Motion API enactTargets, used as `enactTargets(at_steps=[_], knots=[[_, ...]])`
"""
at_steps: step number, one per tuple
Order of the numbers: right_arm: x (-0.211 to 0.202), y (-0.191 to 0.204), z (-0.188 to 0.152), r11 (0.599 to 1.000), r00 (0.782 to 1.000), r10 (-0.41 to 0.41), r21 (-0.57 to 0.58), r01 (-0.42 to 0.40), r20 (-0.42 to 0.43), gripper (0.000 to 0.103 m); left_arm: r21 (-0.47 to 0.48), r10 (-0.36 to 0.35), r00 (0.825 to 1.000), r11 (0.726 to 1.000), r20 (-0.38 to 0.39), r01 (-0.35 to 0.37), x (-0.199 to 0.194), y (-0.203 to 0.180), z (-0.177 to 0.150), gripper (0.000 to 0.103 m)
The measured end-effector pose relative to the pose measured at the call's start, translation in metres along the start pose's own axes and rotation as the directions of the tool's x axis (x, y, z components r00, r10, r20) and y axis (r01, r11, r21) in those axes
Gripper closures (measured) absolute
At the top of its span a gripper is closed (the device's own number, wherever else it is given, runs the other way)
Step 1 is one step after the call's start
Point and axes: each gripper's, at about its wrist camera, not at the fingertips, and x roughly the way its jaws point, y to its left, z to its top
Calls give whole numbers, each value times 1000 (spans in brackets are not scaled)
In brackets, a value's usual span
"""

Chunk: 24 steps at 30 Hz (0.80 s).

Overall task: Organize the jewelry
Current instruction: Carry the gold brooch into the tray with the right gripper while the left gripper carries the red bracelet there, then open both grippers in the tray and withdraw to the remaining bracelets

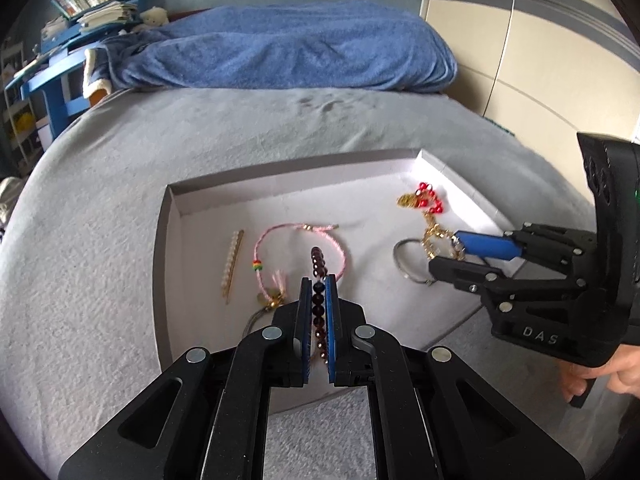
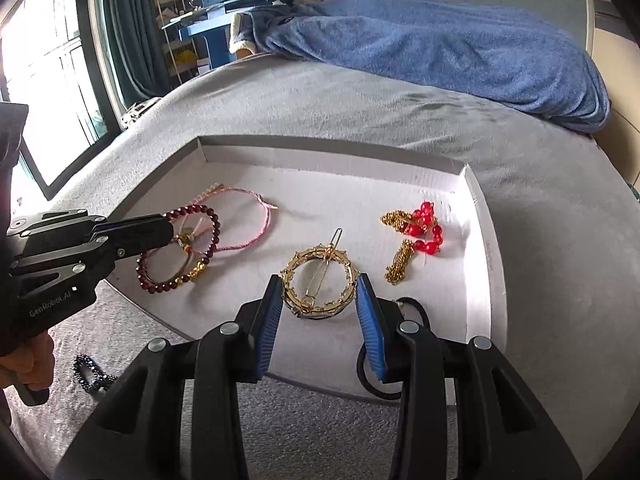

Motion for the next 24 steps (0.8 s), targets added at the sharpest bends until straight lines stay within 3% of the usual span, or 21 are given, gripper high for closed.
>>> enactTargets(at_steps=[4, 7, 13, 18, 21, 24], knots=[[3, -1, 0, 1000, 1000, 0, 3, 0, -7, 66, -3, 20, 1000, 1000, -17, -20, 3, 3, -3, 96], [4, -1, 0, 1000, 1000, 2, 5, -2, -8, 66, -7, 31, 999, 999, -23, -31, 3, 5, -4, 91], [4, -2, 1, 1000, 1000, 0, 15, 0, -11, 66, 3, 54, 999, 999, -11, -54, 0, 3, -4, 73], [1, -4, 2, 999, 1000, 10, 30, -10, -3, 64, -5, 70, 997, 998, 22, -69, -8, 4, -2, 45], [-6, -8, 5, 999, 1000, 20, 48, -21, 17, 59, -16, 75, 996, 997, 45, -74, -16, 7, 1, 37], [-13, -11, 6, 997, 999, 25, 66, -27, 36, 54, -29, 82, 995, 996, 63, -80, -25, 11, 4, 35]])
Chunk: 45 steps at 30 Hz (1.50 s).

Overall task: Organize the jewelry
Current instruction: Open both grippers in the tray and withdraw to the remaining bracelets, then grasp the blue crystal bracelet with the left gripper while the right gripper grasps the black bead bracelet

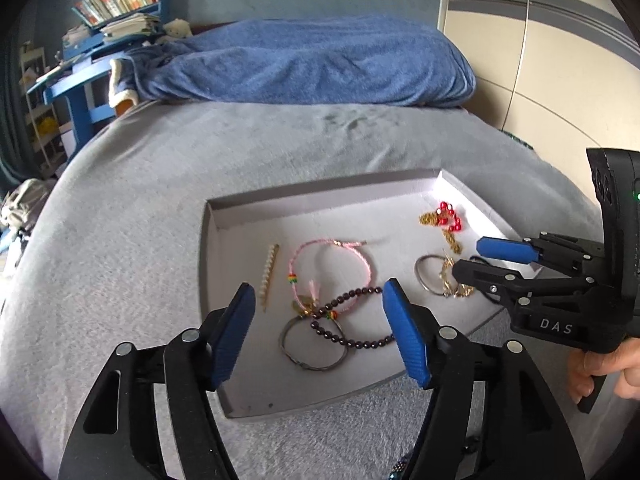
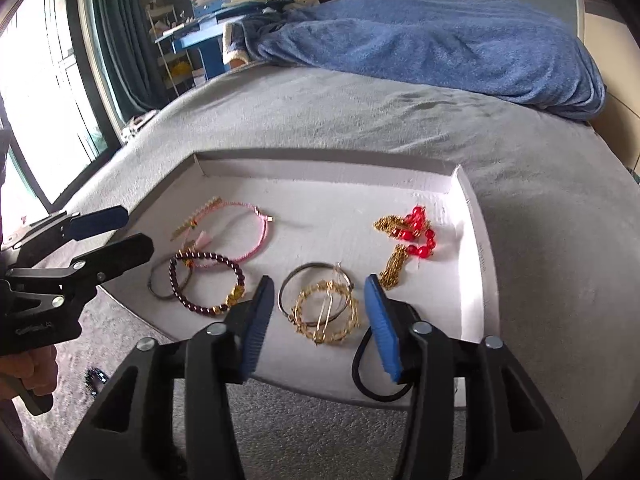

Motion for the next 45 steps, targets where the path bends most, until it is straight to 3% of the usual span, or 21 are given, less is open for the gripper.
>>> enactTargets(at_steps=[11, 21, 29, 36, 39, 43, 45], knots=[[-35, -4, -13, 997, 999, -10, 76, 6, 48, 45, -46, 27, 999, 999, 18, -26, -32, 13, -11, 34], [-65, 9, -39, 996, 998, 7, 92, -12, 55, 40, -57, 41, 999, 997, -20, -42, -68, 10, -59, 33], [-79, 18, -61, 993, 999, 14, 114, -19, 49, 33, -1, 57, 998, 998, -38, -57, -79, -5, -88, 33], [-68, 43, -88, 998, 999, 39, 54, -37, -20, 33, 41, 69, 994, 997, -86, -66, -72, -14, -105, 33], [-63, 58, -94, 999, 997, 54, 9, -54, -48, 38, 26, 70, 995, 997, -77, -69, -79, -11, -108, 33], [-52, 70, -103, 998, 993, 57, -26, -60, -102, 57, -14, 79, 994, 997, -79, -80, -83, -2, -110, 33], [-49, 72, -105, 998, 992, 52, -30, -56, -113, 59, -14, 78, 994, 997, -82, -80, -83, -2, -111, 33]])
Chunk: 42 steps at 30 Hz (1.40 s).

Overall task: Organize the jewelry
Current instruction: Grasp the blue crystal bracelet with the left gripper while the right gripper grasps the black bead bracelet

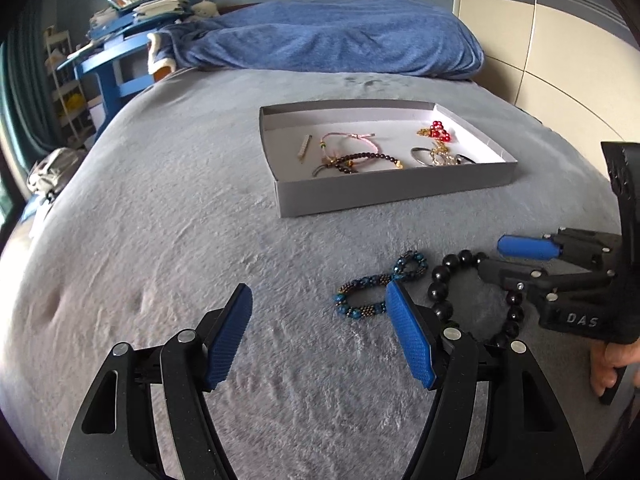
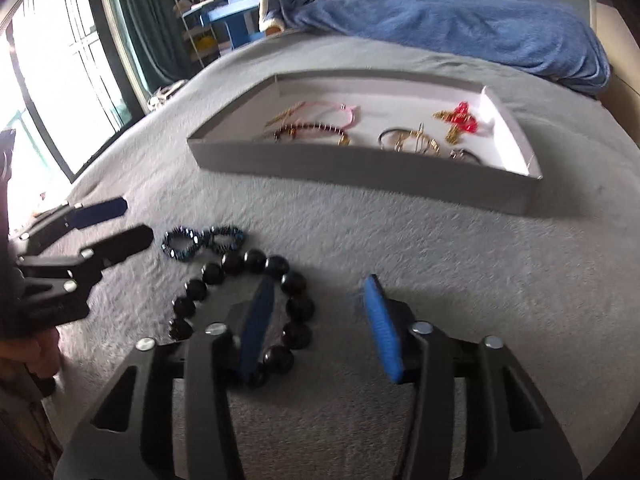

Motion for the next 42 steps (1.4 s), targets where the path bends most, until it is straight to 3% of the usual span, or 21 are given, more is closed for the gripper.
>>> enactTargets(at_steps=[3, 7, 11, 15, 20, 29, 31, 35, 40, 42], knots=[[2, 3, -1, 1000, 1000, -5, -20, 4, -8, 64, 21, -5, 1000, 1000, -1, 5, 1, -5, 0, 33], [2, 10, -3, 997, 1000, -1, -73, 1, -6, 86, 45, -8, 1000, 999, -5, 9, 3, -10, -1, 33], [-3, 1, -2, 997, 999, -47, -66, 47, 12, 87, 63, -13, 1000, 998, -13, 14, 6, -15, -1, 33], [-11, -37, 2, 994, 995, -96, 58, 94, 28, 87, 86, -24, 1000, 996, -16, 25, 8, -22, 0, 33], [-8, -65, -3, 982, 998, -66, 178, 61, 24, 87, 121, -33, 999, 992, -23, 35, 14, -35, 0, 33], [-2, -56, -4, 984, 994, -106, 147, 102, 23, 86, 184, -4, 1000, 983, -28, 9, 25, -51, 2, 35], [-2, -54, -5, 984, 994, -112, 142, 108, 20, 85, 188, -6, 999, 982, -34, 13, 29, -52, 3, 40], [-1, -53, -5, 984, 993, -115, 138, 112, 17, 84, 189, -24, 998, 981, -59, 35, 34, -51, 4, 69], [-1, -53, -4, 984, 993, -117, 135, 114, 19, 84, 195, -24, 998, 980, -56, 34, 34, -53, 3, 92], [-1, -53, -4, 984, 993, -119, 132, 116, 20, 84, 183, -40, 997, 982, -60, 51, 33, -51, 4, 95]])
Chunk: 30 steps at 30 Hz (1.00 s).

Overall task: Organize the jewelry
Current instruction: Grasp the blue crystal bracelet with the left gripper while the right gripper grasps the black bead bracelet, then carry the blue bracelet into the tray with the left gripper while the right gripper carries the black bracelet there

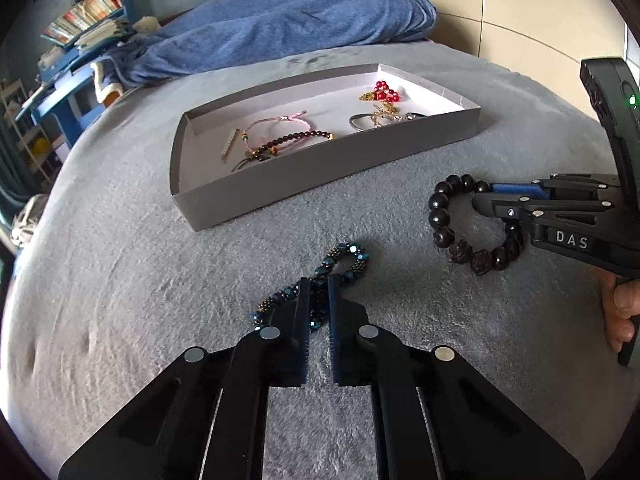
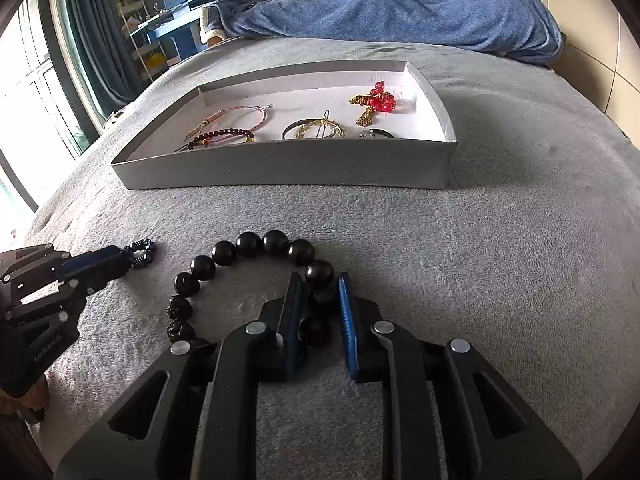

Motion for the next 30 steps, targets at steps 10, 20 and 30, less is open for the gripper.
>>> enactTargets(at_steps=[10, 20, 30], knots=[[-2, 2, -1, 1000, 1000, 13, -8, -13, 8, 85, -57, -60, 998, 997, 2, 60, -7, 8, -1, 95], [-1, 1, 0, 1000, 1000, 14, -8, -14, 6, 85, -36, -28, 999, 999, -42, 27, 4, 3, -3, 85], [-9, 1, 5, 997, 996, 81, 4, -81, 38, 89, -51, -51, 998, 997, 30, 53, -14, 5, 1, 95]])
